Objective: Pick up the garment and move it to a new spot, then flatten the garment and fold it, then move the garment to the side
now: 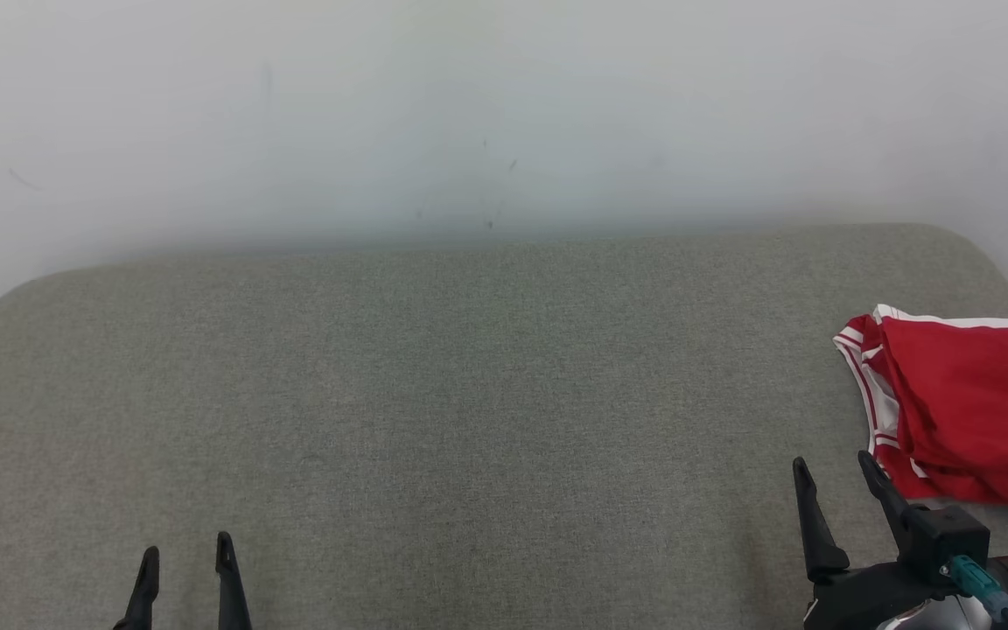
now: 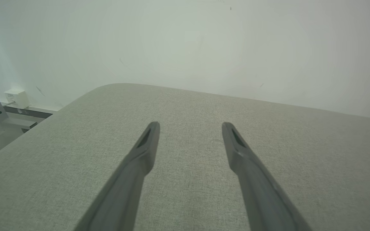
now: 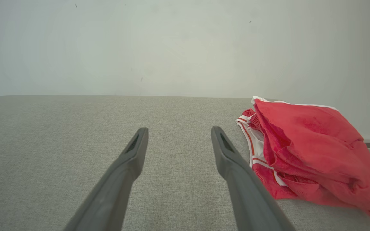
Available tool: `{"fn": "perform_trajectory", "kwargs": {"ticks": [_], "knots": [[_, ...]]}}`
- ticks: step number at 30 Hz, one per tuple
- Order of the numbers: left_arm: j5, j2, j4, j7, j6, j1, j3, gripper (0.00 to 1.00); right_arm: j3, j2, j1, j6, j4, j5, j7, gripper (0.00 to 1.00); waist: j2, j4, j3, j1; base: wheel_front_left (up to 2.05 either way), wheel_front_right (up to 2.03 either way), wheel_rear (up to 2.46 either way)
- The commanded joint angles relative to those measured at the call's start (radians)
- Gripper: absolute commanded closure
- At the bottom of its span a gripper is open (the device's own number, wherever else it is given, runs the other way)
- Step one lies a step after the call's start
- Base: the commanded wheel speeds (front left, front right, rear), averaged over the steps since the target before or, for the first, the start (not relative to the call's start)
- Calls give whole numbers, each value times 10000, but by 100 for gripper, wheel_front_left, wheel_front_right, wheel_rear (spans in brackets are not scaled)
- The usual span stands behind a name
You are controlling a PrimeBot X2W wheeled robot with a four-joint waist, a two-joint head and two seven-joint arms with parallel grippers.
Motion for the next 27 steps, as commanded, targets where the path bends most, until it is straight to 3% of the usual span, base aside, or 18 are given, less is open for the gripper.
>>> {"fn": "perform_trajectory", "kwargs": {"ticks": [1, 15, 27], "knots": [[-57, 5, -48, 4, 53, 105, -18, 0, -10, 31, 85, -29, -42, 16, 9, 0, 0, 1, 6, 0, 0, 0, 0], [-142, 7, -7, 4, 313, 160, -94, 0, -67, 49, 125, -29, -90, 21, 23, 0, 0, -15, 16, 0, 0, 0, 0], [-272, 7, 44, 4, 209, 87, -125, 0, -62, 62, 134, -29, -49, 38, -8, 0, 0, 1, 53, 0, 0, 0, 0]]}}
